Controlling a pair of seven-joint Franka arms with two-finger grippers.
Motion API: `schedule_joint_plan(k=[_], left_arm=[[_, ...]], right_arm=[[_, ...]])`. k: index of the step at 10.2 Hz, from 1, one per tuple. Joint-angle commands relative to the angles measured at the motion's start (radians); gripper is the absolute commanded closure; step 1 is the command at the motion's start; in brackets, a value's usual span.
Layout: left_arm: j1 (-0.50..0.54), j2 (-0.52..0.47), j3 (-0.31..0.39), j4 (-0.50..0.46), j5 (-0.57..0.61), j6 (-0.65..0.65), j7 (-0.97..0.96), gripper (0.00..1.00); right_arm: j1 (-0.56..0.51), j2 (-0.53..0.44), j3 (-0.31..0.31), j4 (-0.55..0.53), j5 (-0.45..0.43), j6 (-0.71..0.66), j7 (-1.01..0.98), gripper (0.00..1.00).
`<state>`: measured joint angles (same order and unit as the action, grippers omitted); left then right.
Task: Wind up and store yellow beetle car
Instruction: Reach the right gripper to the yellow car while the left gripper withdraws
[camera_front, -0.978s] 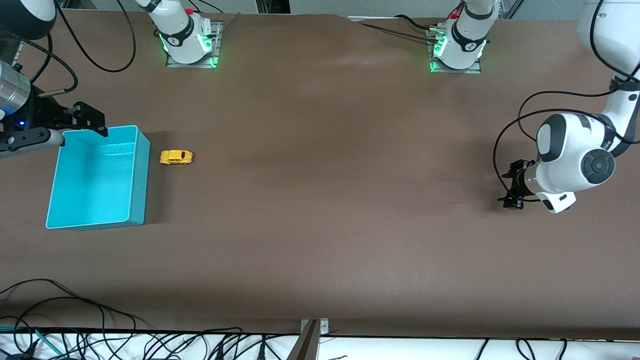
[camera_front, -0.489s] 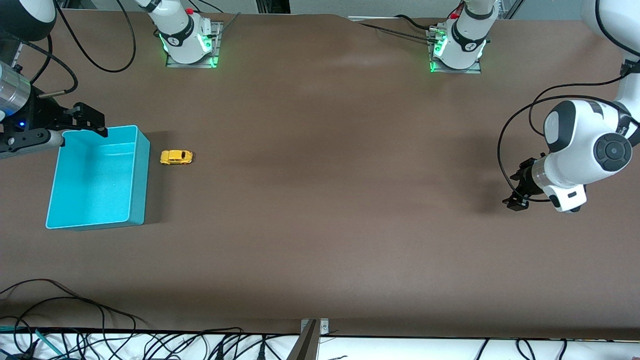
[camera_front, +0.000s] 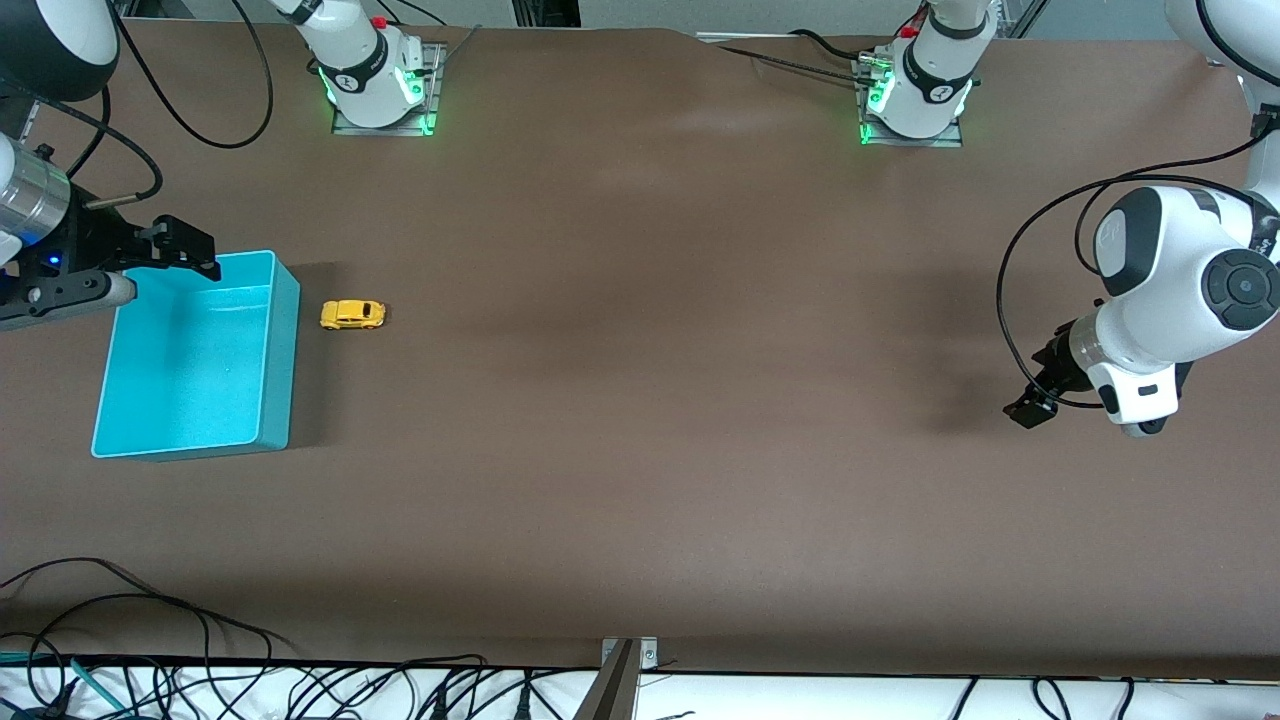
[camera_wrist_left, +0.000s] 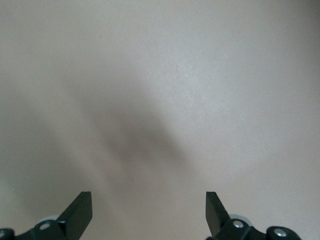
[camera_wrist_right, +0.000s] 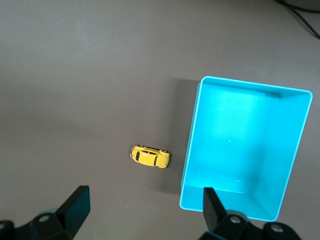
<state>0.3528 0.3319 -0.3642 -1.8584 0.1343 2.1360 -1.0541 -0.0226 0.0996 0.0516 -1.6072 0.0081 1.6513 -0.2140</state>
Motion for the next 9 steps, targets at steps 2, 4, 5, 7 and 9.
schedule_joint_plan(k=[2, 4, 5, 7, 9], left_arm=[[0.002, -0.01, -0.004, 0.018, -0.022, -0.034, 0.174, 0.07], [0.0, -0.008, -0.002, 0.06, -0.018, -0.112, 0.337, 0.02], [0.0, -0.005, -0.002, 0.088, -0.019, -0.148, 0.42, 0.0], [0.005, -0.004, -0.001, 0.1, -0.021, -0.172, 0.477, 0.0], [0.005, -0.005, -0.001, 0.099, -0.021, -0.195, 0.479, 0.0]], right_arm=[[0.0, 0.089, -0.003, 0.029, 0.007, 0.022, -0.054, 0.0], [0.007, 0.115, 0.004, 0.001, 0.007, 0.117, -0.039, 0.0], [0.013, 0.132, 0.005, 0.001, 0.01, 0.137, -0.035, 0.0], [0.039, 0.186, 0.004, 0.03, 0.007, 0.136, -0.013, 0.0], [0.053, 0.215, 0.001, 0.023, 0.001, 0.165, -0.01, 0.0]])
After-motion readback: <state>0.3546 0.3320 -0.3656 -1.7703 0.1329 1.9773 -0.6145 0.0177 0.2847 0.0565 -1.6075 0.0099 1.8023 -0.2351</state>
